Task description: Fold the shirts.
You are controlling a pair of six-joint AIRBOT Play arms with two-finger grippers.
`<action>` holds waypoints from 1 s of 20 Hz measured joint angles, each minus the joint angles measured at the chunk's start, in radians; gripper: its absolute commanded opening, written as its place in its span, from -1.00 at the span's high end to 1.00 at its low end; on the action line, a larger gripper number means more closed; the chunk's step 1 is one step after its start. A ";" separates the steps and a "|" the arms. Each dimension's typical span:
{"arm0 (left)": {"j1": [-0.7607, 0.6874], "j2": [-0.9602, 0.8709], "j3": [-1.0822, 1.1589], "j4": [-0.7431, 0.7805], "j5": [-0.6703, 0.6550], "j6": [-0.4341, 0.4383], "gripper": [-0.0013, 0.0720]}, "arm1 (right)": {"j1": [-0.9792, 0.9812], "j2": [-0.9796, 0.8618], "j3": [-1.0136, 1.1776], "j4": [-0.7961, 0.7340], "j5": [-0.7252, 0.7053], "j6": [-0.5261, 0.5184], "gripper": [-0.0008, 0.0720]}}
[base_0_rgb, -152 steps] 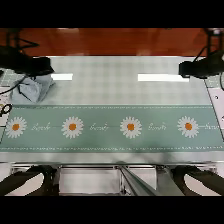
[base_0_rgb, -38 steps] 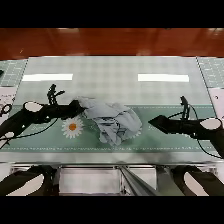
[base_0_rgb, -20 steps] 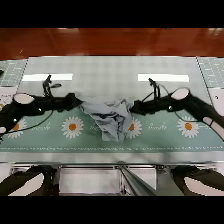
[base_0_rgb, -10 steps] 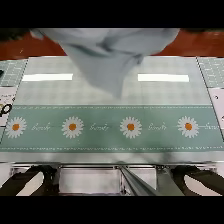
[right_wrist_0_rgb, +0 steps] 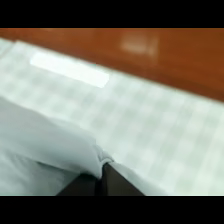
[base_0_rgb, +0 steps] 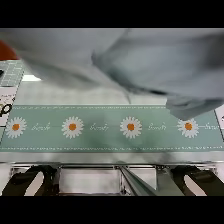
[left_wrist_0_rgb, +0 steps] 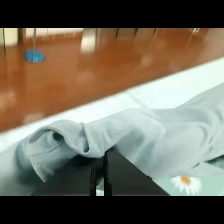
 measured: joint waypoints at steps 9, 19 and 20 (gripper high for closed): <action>-0.054 -0.126 -0.547 0.135 0.085 -0.055 0.88 | 0.000 -0.012 -0.694 0.206 -0.272 -0.058 0.89; -0.233 -0.555 -0.673 0.066 0.671 -0.030 0.13 | -0.051 -0.516 -0.685 0.269 -0.716 -0.102 -0.16; -0.235 -0.568 -0.666 0.059 0.692 -0.028 -0.39 | -0.074 -0.549 -0.652 0.284 -0.709 -0.104 -0.15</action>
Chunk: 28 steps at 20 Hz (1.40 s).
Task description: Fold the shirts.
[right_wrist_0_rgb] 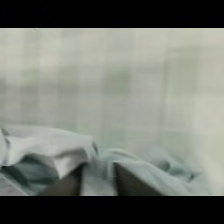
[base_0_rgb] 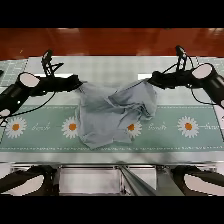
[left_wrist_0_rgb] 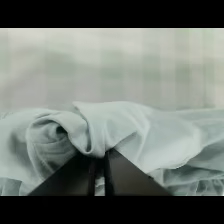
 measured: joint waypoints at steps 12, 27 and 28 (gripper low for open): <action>0.284 0.178 -0.191 0.031 -0.405 -0.006 -0.41 | -0.485 0.187 -0.124 0.075 0.404 -0.140 -0.14; 0.042 0.171 -0.607 -0.166 -0.305 -0.090 -0.37 | -0.545 0.386 -0.512 0.174 0.324 -0.266 -0.14; 0.005 0.159 -0.599 -0.199 -0.249 -0.095 0.09 | -0.545 0.387 -0.513 0.173 0.322 -0.267 -0.14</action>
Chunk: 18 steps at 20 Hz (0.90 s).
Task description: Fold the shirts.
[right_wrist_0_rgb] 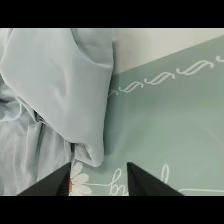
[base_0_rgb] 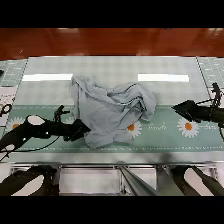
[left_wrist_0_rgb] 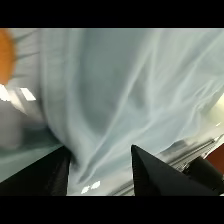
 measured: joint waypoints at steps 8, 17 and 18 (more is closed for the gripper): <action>-0.032 -0.029 0.173 -0.073 0.087 0.127 0.88 | 0.077 -0.112 -0.002 -0.021 0.005 0.017 -0.14; 0.160 -0.017 0.253 -0.035 -0.073 0.191 0.88 | 0.370 -0.347 0.064 -0.027 -0.103 0.060 -0.14; 0.161 -0.017 0.254 -0.033 -0.075 0.194 0.88 | 0.393 -0.368 0.086 -0.027 -0.118 0.071 -0.12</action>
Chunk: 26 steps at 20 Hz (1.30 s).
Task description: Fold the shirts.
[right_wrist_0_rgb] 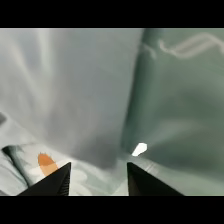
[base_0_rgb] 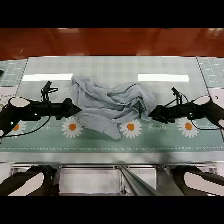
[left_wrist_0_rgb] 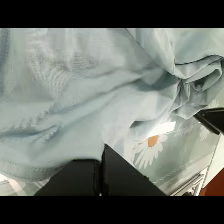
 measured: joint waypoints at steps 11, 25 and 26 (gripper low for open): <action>0.039 0.015 0.069 0.001 -0.018 0.033 0.88 | 0.051 -0.085 0.257 0.006 0.056 0.047 0.90; 0.287 0.398 0.917 -0.010 -0.073 0.024 0.88 | -0.018 0.354 1.352 -0.270 0.313 0.208 0.90; 0.310 0.448 0.934 0.021 -0.082 0.013 0.88 | -0.019 0.407 1.369 -0.313 0.326 0.219 0.90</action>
